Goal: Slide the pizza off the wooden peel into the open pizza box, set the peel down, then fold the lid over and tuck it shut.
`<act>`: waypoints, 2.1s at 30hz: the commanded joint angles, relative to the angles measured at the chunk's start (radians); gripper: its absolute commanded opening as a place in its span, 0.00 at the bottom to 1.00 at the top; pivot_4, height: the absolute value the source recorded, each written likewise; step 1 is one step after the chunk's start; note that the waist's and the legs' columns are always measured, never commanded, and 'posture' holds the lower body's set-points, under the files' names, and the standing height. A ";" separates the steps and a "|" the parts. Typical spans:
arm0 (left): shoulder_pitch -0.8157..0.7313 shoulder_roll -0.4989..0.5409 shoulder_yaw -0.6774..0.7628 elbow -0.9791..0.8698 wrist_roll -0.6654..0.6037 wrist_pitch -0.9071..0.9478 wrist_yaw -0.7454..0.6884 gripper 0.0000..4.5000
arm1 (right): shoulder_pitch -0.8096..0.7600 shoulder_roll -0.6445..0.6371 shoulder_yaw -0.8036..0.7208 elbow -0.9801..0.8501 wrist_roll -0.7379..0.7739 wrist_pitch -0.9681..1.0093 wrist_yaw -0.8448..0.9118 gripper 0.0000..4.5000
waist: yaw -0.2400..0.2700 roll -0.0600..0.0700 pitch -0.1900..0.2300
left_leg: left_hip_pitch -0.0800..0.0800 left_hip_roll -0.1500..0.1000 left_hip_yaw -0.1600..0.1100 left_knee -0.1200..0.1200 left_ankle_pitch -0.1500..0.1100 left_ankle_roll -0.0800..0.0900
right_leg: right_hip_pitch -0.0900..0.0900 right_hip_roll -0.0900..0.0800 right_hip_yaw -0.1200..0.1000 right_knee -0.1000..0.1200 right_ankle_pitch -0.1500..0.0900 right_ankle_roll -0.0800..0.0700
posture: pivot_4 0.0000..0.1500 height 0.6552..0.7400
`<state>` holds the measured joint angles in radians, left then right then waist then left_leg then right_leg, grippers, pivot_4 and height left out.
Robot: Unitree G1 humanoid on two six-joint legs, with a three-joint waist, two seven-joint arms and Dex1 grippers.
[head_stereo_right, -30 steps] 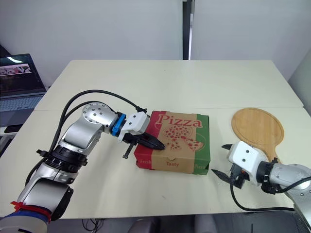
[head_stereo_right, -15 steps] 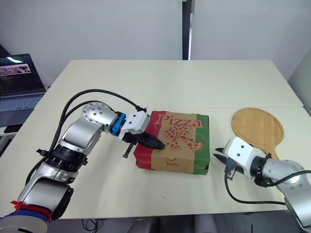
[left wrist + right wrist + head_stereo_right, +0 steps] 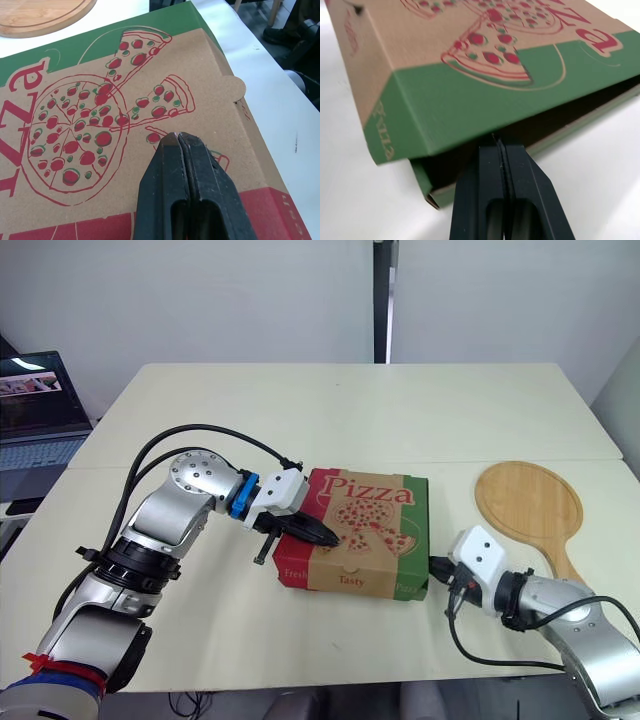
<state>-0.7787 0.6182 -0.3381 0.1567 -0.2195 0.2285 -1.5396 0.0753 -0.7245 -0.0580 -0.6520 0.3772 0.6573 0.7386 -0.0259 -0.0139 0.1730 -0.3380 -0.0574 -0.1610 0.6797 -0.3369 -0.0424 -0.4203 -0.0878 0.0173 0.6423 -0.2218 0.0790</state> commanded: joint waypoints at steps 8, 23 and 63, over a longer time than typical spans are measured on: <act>-0.008 0.001 0.007 -0.019 0.004 0.005 0.001 0.00 | 0.041 -0.127 -0.201 0.005 -0.032 -0.091 0.045 0.14 | 0.001 0.000 0.000 | 0.000 0.000 0.000 0.000 0.000 0.000 | 0.000 0.000 0.000 0.000 0.000 0.000 | 1.00 1.00; -0.022 -0.018 0.012 0.000 0.002 -0.002 0.007 0.00 | -0.122 -0.209 0.048 -0.209 0.040 0.026 0.026 0.95 | 0.000 0.000 0.000 | -0.001 0.000 0.000 0.000 0.000 0.000 | 0.000 0.000 -0.001 -0.001 0.000 0.000 | 1.00 1.00; -0.041 -0.028 0.028 0.026 -0.010 -0.018 0.010 0.00 | -0.219 -0.170 0.167 -0.173 -0.100 0.004 0.065 0.95 | 0.000 0.000 0.000 | -0.001 0.000 0.000 0.000 0.001 -0.002 | -0.001 0.000 -0.001 -0.001 0.000 0.000 | 1.00 1.00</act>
<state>-0.7985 0.5920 -0.3349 0.1917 -0.2235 0.2236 -1.5335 -0.1431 -0.8863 0.1117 -0.7941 0.2877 0.6652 0.8052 -0.0256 -0.0143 0.1733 -0.3394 -0.0575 -0.1615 0.6797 -0.3360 -0.0441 -0.4209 -0.0880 0.0165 0.6414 -0.2219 0.0791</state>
